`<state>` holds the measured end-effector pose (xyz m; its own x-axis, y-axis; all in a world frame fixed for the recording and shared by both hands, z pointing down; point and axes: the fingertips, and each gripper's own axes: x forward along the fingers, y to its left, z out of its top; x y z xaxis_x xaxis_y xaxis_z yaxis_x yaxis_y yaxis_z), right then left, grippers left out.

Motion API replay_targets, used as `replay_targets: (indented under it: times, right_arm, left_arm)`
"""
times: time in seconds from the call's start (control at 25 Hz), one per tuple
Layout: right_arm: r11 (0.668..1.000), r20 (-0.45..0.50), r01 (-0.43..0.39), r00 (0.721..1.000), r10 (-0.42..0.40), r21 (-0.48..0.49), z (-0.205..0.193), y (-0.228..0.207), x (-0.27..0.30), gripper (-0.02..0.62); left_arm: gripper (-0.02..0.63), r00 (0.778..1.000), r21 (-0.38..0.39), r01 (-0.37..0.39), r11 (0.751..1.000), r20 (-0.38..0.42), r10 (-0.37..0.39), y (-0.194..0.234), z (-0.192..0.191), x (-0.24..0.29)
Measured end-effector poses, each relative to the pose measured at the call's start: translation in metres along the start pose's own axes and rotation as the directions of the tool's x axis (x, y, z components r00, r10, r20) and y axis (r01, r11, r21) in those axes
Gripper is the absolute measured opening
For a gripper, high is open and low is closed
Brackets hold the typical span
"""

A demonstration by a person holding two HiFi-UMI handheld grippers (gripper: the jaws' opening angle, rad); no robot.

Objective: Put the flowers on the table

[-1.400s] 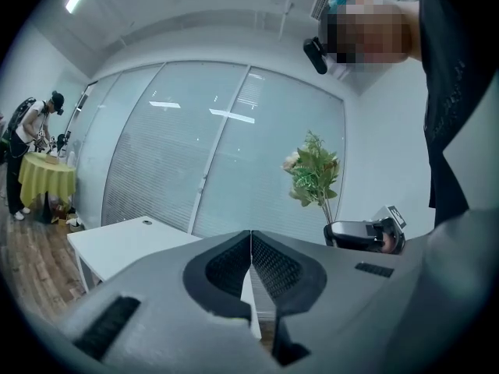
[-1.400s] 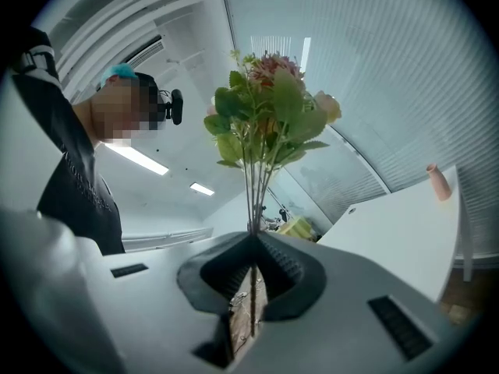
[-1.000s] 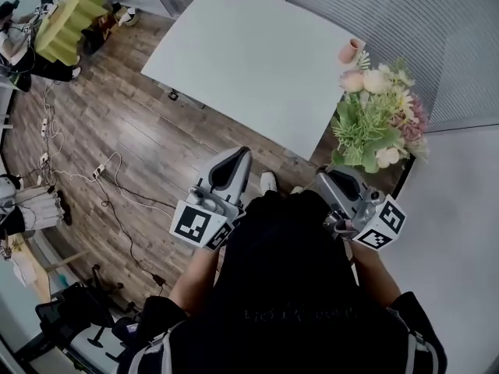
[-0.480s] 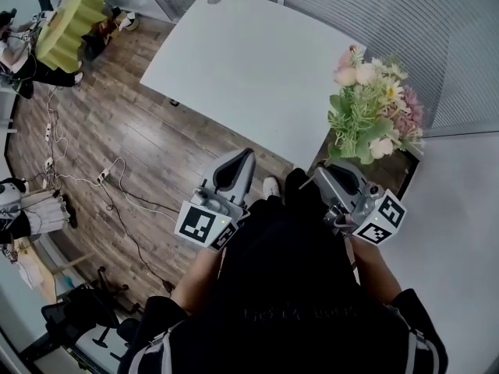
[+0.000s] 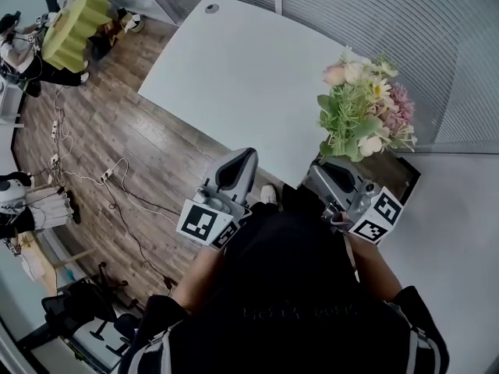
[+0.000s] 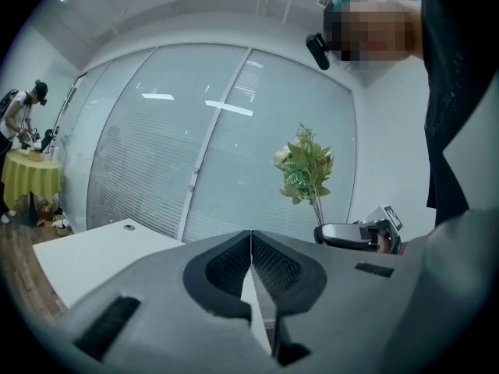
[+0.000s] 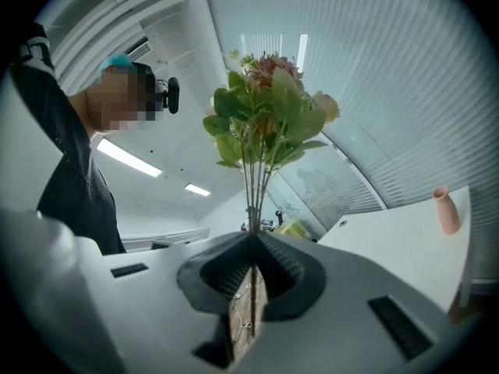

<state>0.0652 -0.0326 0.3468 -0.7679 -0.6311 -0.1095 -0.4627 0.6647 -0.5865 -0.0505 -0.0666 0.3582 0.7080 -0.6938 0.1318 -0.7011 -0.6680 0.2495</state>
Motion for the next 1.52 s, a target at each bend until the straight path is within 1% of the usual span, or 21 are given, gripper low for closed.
replay_targets:
  times: [0.08, 0.24, 0.4, 0.52, 0.6, 0.72, 0.84, 1.0, 1.16, 1.36, 1.52]
  right_arm:
    - [1.000, 0.001, -0.010, 1.000, 0.010, 0.020, -0.007, -0.010, -0.007, 0.043]
    - [0.999, 0.001, -0.034, 0.999, 0.034, 0.037, -0.016, -0.025, -0.013, 0.043]
    - [0.997, -0.019, -0.052, 0.998, 0.053, 0.050, -0.026, -0.046, -0.022, 0.043]
    - [0.997, -0.050, -0.052, 0.997, 0.056, 0.065, -0.008, -0.064, -0.014, 0.043]
    - [0.997, -0.074, -0.028, 0.997, 0.033, 0.069, 0.005, -0.074, -0.004, 0.043]
    - [0.996, -0.097, 0.003, 0.995, 0.006, 0.085, -0.001, -0.080, 0.003, 0.043]
    - [0.995, -0.116, 0.034, 0.993, -0.023, 0.094, -0.022, -0.085, 0.004, 0.043]
    - [0.992, -0.171, 0.094, 0.982, -0.078, 0.088, -0.033, -0.102, 0.025, 0.043]
    - [0.982, -0.200, 0.156, 0.971, -0.134, 0.102, -0.042, -0.114, 0.033, 0.043]
    - [0.970, -0.224, 0.210, 0.958, -0.179, 0.126, -0.055, -0.130, 0.040, 0.043]
    - [0.962, -0.261, 0.249, 0.941, -0.214, 0.109, -0.070, -0.145, 0.043, 0.043]
  left_arm:
    - [0.020, 1.000, -0.006, -0.006, 1.000, -0.003, 0.006, -0.005, -0.011, 0.007]
    - [0.020, 1.000, 0.004, -0.020, 1.000, -0.011, 0.020, -0.013, -0.023, 0.016]
    - [0.020, 0.998, 0.041, -0.052, 0.998, -0.022, 0.052, -0.020, -0.037, 0.025]
    - [0.020, 0.996, 0.028, -0.087, 0.996, -0.025, 0.088, -0.014, -0.024, 0.041]
    - [0.020, 0.993, 0.017, -0.111, 0.994, -0.034, 0.112, -0.004, -0.015, 0.050]
    - [0.020, 0.991, 0.003, -0.122, 0.993, -0.052, 0.122, 0.004, -0.026, 0.051]
    - [0.020, 0.992, 0.011, -0.106, 0.994, -0.071, 0.106, 0.007, -0.048, 0.048]
    - [0.020, 0.992, -0.014, -0.082, 0.997, -0.099, 0.080, 0.023, -0.055, 0.060]
    - [0.019, 0.991, -0.017, -0.043, 0.999, -0.126, 0.040, 0.025, -0.065, 0.072]
    - [0.020, 0.987, -0.084, -0.042, 0.996, -0.160, 0.028, 0.037, -0.085, 0.080]
    - [0.019, 0.975, -0.058, -0.035, 0.998, -0.223, 0.021, 0.043, -0.108, 0.087]
